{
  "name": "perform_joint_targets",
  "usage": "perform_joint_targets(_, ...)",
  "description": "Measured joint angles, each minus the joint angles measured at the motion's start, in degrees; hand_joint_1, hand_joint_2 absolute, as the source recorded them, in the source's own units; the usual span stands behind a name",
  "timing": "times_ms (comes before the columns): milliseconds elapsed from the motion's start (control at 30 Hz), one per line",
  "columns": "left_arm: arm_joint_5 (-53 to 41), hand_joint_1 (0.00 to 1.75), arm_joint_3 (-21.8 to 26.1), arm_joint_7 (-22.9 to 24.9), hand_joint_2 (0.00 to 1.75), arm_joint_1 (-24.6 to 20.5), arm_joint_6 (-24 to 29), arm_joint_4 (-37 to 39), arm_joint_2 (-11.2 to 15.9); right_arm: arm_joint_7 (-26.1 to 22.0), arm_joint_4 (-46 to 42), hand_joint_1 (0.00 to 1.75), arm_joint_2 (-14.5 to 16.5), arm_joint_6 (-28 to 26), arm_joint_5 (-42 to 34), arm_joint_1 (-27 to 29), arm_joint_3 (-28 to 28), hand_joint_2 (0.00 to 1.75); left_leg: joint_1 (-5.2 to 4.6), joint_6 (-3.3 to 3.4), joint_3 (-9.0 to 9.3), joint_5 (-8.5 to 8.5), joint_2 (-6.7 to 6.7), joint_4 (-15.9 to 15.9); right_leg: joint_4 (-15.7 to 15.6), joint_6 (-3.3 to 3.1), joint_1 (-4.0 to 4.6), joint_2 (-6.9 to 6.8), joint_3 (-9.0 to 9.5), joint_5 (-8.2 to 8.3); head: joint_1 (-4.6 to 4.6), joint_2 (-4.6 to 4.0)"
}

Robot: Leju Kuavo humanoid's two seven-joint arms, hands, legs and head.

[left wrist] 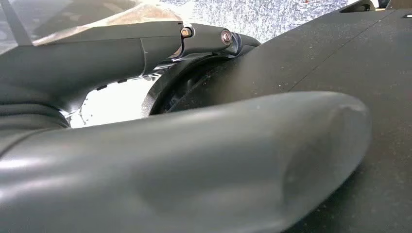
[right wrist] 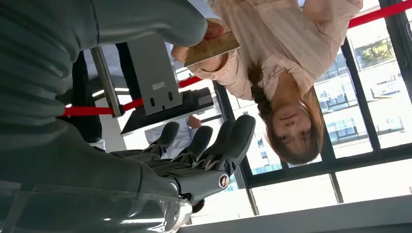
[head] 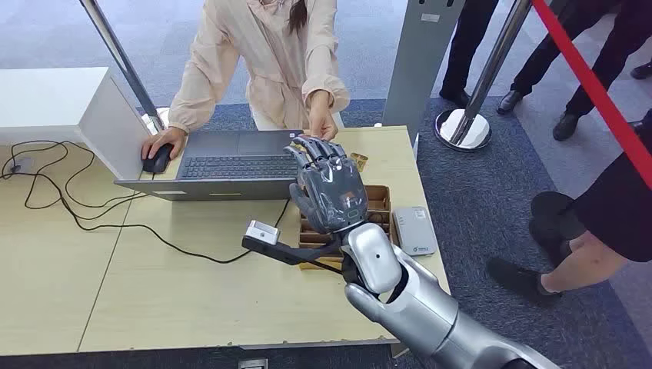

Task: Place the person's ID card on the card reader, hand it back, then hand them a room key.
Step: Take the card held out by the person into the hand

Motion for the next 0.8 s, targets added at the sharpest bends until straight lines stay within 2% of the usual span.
perform_joint_targets(333, 0.0, 0.0, -0.28, -0.07, 0.0, -0.07, -0.3, -0.01, 0.0, 0.43, 4.11, 0.87, 0.61, -0.37, -0.64, -1.53, 0.37, 1.75, 0.0, 0.0, 0.0, 0.0, 0.0, 0.0, 0.0, 0.0, 0.0, 0.0, 0.0, 0.0, 0.0, 0.0)
perform_joint_targets(800, -0.02, 0.0, -0.52, -0.15, 0.0, -0.14, -0.54, -0.01, 0.0, -0.05, 10.11, 0.96, 2.09, -1.56, -2.17, -3.54, 0.73, 1.75, 0.0, 0.0, 0.0, 0.0, 0.0, 0.0, 0.0, 0.0, 0.0, 0.0, 0.0, 0.0, -0.01, 0.0)
